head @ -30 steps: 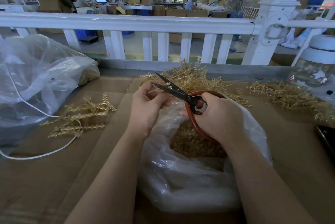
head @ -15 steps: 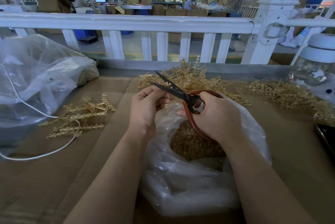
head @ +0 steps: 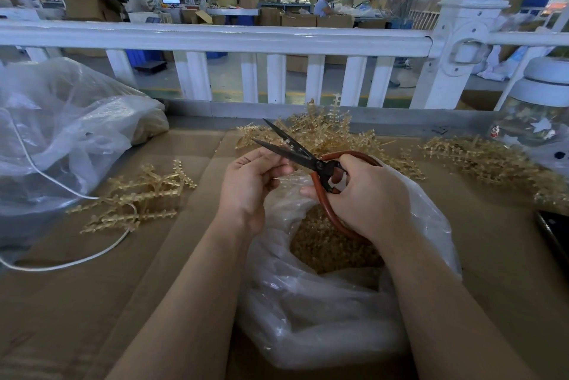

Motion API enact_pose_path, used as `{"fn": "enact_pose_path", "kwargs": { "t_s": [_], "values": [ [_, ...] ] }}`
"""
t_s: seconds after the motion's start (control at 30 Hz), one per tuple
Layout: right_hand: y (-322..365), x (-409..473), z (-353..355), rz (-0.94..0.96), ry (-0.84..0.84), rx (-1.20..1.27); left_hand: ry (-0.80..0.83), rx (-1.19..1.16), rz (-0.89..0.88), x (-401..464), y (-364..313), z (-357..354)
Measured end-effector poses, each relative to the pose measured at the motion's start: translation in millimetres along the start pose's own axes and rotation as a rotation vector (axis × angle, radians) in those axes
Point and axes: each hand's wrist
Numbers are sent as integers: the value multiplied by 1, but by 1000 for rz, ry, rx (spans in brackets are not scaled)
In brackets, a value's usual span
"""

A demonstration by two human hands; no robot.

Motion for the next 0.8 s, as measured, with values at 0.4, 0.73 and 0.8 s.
{"fn": "enact_pose_path", "kwargs": {
  "t_s": [0.4, 0.73, 0.8],
  "values": [
    [2, -2, 1, 22, 4, 42, 31, -78, 50, 1, -3, 0],
    [2, -3, 2, -6, 75, 82, 49, -94, 58, 0, -3, 1],
    [3, -3, 3, -4, 58, 77, 57, -95, 55, 0, -3, 1]
  ]
}}
Point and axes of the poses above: each hand's wrist, its own x-axis towards the middle knuckle, its own z-axis out of the back of the hand, y = z × x, and after that the axes turned 1 degree about -z, right-handed
